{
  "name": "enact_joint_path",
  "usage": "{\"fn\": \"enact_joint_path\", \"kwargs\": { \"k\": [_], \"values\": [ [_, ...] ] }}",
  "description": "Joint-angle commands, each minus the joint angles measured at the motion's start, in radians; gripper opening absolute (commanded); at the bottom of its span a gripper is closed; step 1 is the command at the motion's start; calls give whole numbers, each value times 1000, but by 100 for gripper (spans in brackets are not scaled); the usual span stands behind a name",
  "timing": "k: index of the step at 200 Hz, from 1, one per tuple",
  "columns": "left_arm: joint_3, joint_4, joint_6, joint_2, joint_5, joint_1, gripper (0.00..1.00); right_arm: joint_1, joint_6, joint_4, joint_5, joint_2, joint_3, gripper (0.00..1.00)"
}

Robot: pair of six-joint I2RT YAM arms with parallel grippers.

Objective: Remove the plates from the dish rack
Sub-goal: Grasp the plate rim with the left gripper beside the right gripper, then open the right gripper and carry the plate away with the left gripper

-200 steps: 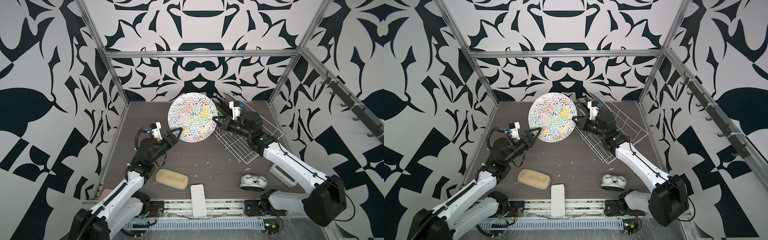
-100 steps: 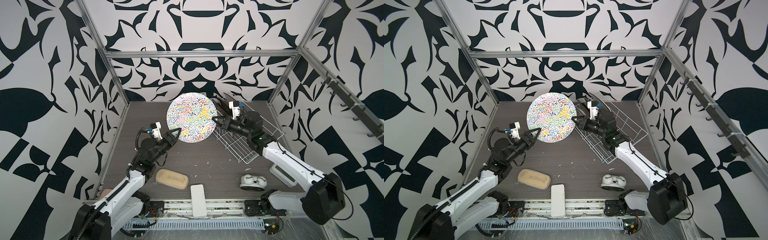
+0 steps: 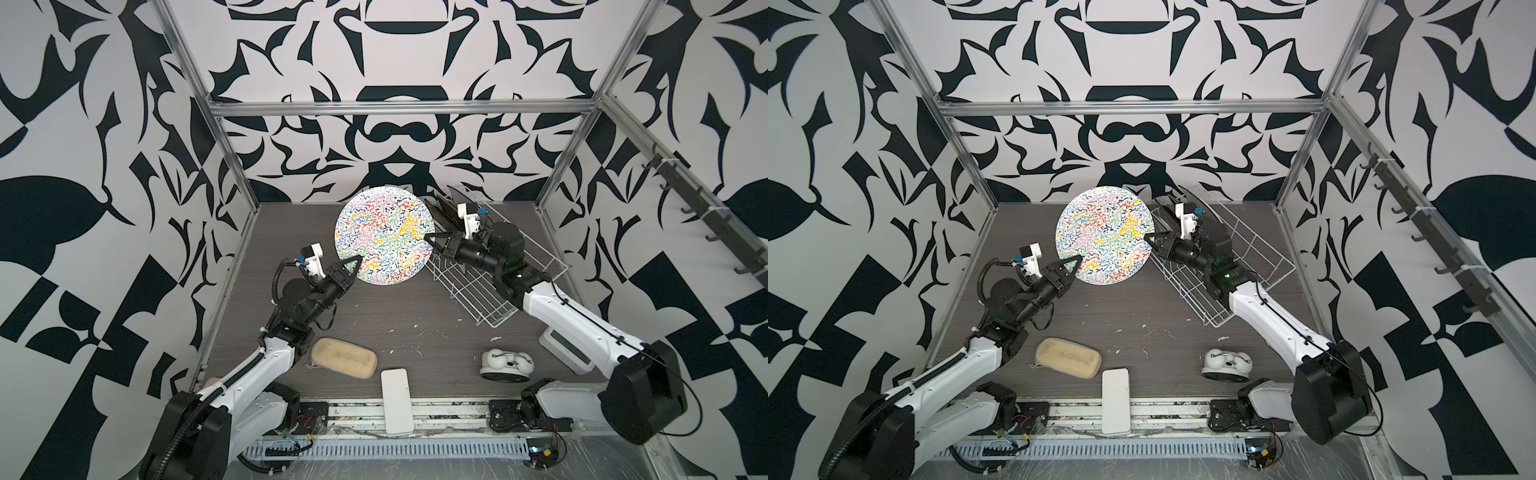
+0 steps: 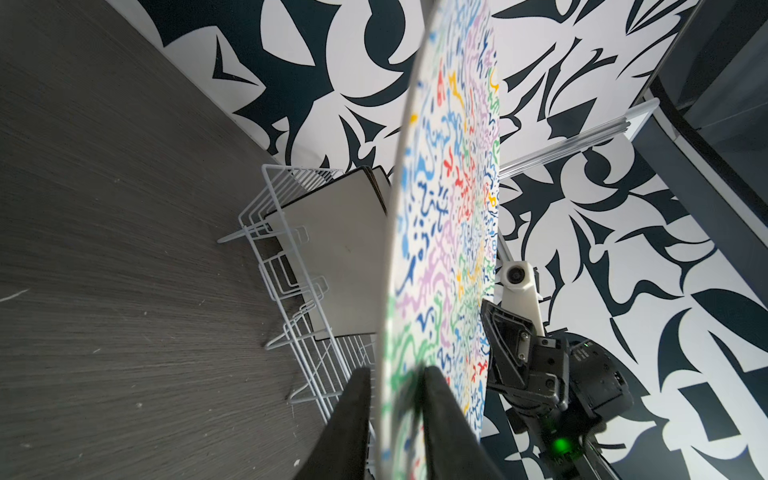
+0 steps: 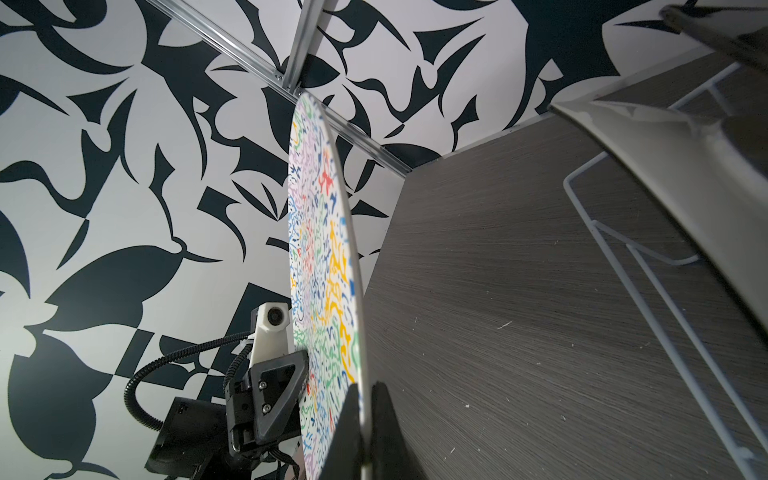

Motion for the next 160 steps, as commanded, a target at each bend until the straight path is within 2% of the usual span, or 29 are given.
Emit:
{"fn": "enact_joint_path", "kwargs": {
  "k": [1, 30, 58, 160],
  "values": [
    [-24, 41, -7, 8, -4, 7, 18, -6, 33, 157, -60, -24, 15, 3],
    [-30, 35, -1, 9, -10, 10, 8, -11, 35, 155, -61, -23, 12, 16],
    [-34, 35, -2, 6, -17, 13, 1, -17, 35, 154, -62, -27, 9, 22],
    [-49, 18, -10, -30, -23, 48, 0, -45, 30, 128, -61, -42, 1, 55]
  ]
}}
